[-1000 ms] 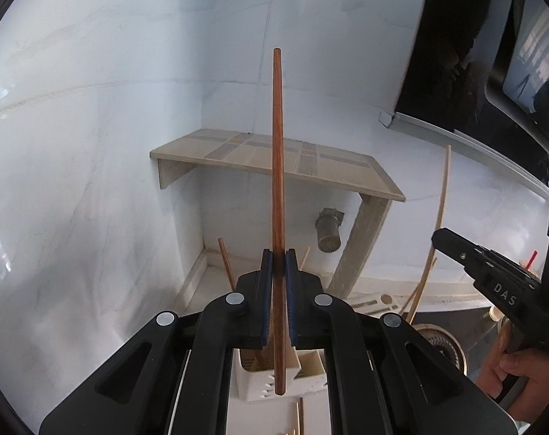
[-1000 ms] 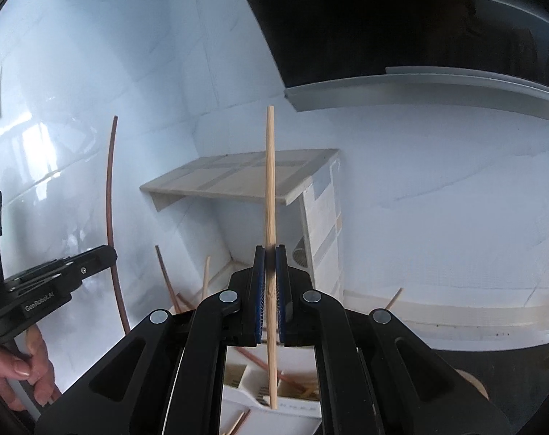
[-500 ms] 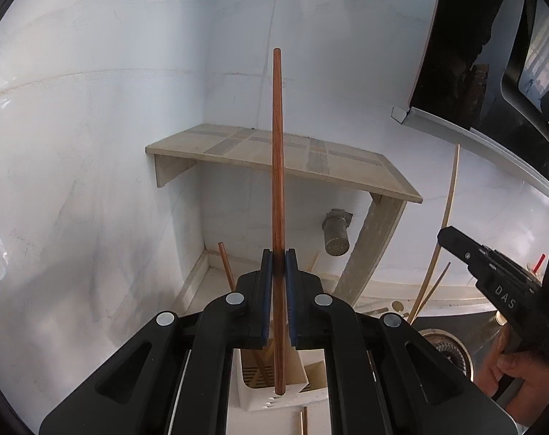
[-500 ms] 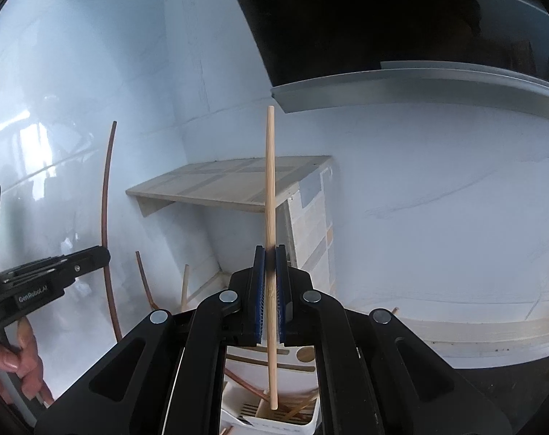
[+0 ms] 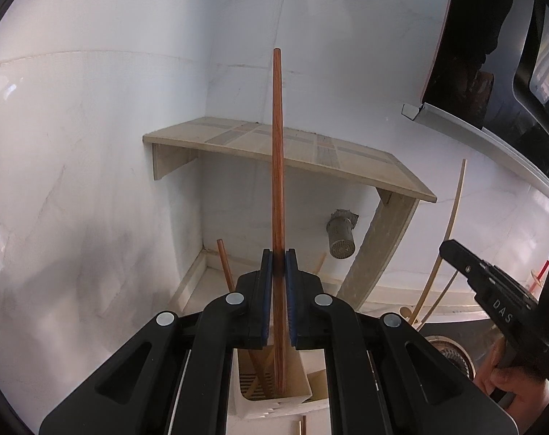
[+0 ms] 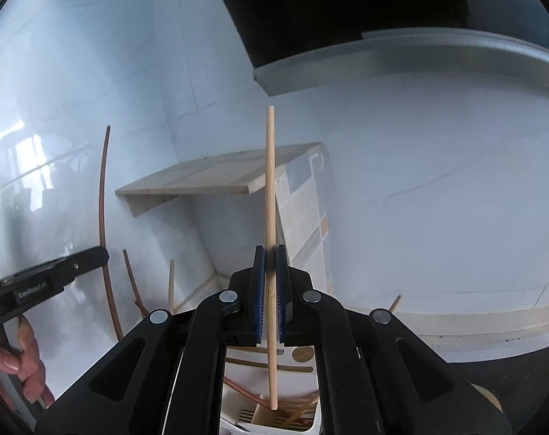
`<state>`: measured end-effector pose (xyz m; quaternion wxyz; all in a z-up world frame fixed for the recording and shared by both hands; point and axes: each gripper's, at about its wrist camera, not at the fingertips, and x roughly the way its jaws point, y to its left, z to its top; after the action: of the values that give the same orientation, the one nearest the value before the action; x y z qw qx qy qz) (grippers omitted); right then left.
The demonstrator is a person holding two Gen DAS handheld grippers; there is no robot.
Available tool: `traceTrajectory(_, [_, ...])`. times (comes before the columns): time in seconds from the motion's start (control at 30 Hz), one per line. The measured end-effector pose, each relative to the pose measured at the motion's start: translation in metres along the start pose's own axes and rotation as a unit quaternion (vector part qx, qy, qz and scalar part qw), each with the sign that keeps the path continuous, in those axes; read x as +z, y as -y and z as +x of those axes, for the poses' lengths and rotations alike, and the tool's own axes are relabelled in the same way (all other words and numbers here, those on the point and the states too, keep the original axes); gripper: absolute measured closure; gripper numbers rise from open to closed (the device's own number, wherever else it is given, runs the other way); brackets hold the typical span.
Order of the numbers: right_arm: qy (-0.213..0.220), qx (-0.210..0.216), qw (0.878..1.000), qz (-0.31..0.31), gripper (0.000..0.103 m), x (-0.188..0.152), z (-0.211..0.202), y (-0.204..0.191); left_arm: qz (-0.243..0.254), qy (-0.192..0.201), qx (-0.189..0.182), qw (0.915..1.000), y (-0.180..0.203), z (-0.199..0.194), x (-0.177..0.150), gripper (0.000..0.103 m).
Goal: Organize utensils
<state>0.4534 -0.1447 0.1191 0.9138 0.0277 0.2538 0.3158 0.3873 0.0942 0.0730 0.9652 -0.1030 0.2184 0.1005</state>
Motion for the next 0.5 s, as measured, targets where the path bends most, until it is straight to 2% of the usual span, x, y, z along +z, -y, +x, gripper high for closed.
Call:
traceTrajectory(0.27, [-0.004, -0.001, 1.0, -0.015, 0.097, -0.006, 0.002, -0.006, 0.014, 0.0, 0.002, 0.9999, 0.002, 0.004, -0.003, 0.096])
traceTrajectory(0.5, [-0.026, -0.002, 1.0, -0.016, 0.096, -0.015, 0.01, -0.005, 0.002, -0.013, 0.008, 0.9999, -0.003, 0.009, -0.007, 0.094])
